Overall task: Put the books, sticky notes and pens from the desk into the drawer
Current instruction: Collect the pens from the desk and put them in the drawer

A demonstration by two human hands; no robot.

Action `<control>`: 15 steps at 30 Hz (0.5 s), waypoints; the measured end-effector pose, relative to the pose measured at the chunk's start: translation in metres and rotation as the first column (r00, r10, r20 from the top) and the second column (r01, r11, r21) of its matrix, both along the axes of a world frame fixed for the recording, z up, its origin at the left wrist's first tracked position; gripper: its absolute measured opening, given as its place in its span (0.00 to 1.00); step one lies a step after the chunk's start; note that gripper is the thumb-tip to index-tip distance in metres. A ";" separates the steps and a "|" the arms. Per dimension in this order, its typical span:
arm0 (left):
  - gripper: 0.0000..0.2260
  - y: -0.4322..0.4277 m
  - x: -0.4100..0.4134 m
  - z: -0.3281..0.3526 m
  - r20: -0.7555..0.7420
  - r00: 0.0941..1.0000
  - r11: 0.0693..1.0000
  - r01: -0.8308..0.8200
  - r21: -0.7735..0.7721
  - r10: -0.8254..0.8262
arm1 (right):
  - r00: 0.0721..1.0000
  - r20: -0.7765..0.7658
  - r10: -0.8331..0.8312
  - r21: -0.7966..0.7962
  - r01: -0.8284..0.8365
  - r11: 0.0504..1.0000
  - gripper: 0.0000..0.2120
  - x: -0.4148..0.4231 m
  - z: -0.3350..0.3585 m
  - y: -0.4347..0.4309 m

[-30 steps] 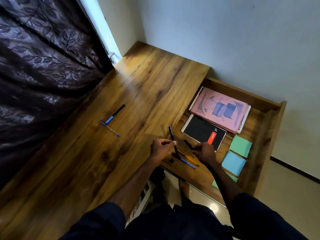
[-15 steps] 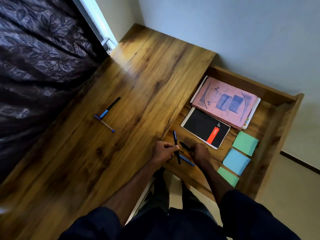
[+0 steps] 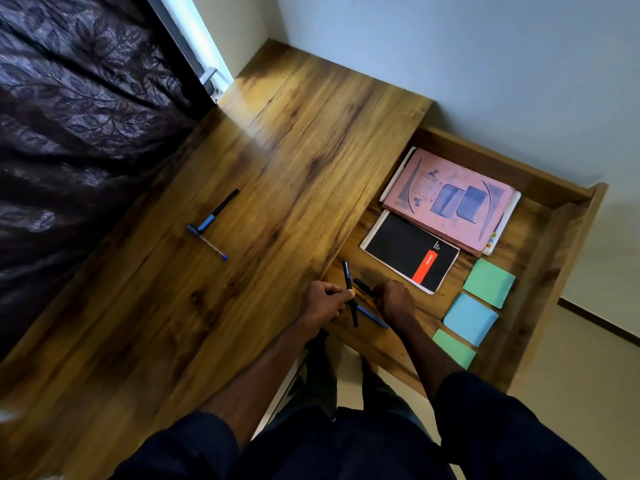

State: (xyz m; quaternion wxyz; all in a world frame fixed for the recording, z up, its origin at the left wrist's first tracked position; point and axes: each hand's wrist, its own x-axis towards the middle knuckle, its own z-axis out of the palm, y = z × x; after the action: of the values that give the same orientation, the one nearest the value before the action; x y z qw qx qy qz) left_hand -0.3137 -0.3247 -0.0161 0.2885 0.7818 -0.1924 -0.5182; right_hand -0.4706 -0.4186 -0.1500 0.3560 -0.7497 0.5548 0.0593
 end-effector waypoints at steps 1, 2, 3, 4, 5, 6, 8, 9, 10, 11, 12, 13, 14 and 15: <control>0.08 0.000 0.000 0.000 0.001 1.000 1.000 -0.002 0.001 0.002 | 1.000 -0.003 -0.005 0.001 0.005 1.000 0.05 0.000 0.000 0.000; 0.08 0.000 0.001 0.000 0.002 1.000 1.000 -0.003 0.000 0.003 | 1.000 -0.004 -0.009 -0.002 0.009 1.000 0.04 0.001 -0.001 0.000; 0.08 0.000 0.001 0.000 0.003 1.000 1.000 -0.003 0.001 0.003 | 1.000 -0.002 -0.010 -0.004 0.010 1.000 0.04 0.001 0.000 0.000; 0.08 0.000 0.001 0.000 0.003 1.000 1.000 -0.003 0.001 0.003 | 1.000 0.005 -0.010 -0.006 0.010 1.000 0.04 0.000 0.000 0.001; 0.08 0.000 0.002 -0.001 0.002 1.000 1.000 -0.002 0.004 0.002 | 1.000 0.009 -0.012 -0.003 0.012 1.000 0.04 0.000 0.000 0.001; 0.08 0.000 0.002 -0.002 0.001 1.000 1.000 0.001 0.008 -0.001 | 1.000 0.009 -0.014 0.002 0.014 1.000 0.04 -0.001 0.001 0.001; 0.09 -0.001 0.002 -0.003 -0.001 1.000 1.000 0.009 0.018 -0.009 | 1.000 0.006 -0.023 0.015 0.023 1.000 0.04 -0.003 0.006 0.002; 0.09 -0.001 0.002 -0.004 0.000 1.000 1.000 0.013 0.021 -0.013 | 0.999 0.012 -0.030 0.017 0.030 0.999 0.04 -0.004 0.009 0.002; 0.09 -0.002 0.002 -0.004 0.002 1.000 1.000 0.018 0.022 -0.018 | 0.999 0.026 -0.044 0.011 0.044 0.999 0.04 -0.003 0.014 0.002; 0.09 -0.002 0.001 -0.004 0.006 1.000 1.000 0.023 0.021 -0.023 | 0.996 0.053 -0.069 -0.006 0.069 0.998 0.05 -0.002 0.020 0.002; 0.09 -0.003 0.001 -0.004 0.011 1.000 0.999 0.028 0.020 -0.028 | 0.990 0.097 -0.102 -0.029 0.105 0.994 0.06 0.000 0.028 0.001; 0.08 -0.005 0.000 -0.004 0.020 0.999 0.999 0.034 0.019 -0.035 | 0.978 0.157 -0.138 -0.031 0.145 0.989 0.08 0.003 0.037 0.001; 0.08 -0.007 -0.001 -0.004 0.032 0.999 0.999 0.043 0.018 -0.043 | 0.954 0.239 -0.183 0.007 0.186 0.982 0.10 0.007 0.048 0.000; 0.08 -0.009 -0.003 -0.005 0.048 0.998 0.999 0.051 0.016 -0.052 | 0.911 0.337 -0.237 0.097 0.217 0.971 0.12 0.011 0.059 -0.003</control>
State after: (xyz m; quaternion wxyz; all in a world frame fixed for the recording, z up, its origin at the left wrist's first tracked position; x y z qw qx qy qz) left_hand -0.3165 -0.3339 -0.0207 0.2645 0.7909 -0.2157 -0.5080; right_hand -0.4596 -0.4211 -0.0909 0.4736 -0.6684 0.5649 -0.0992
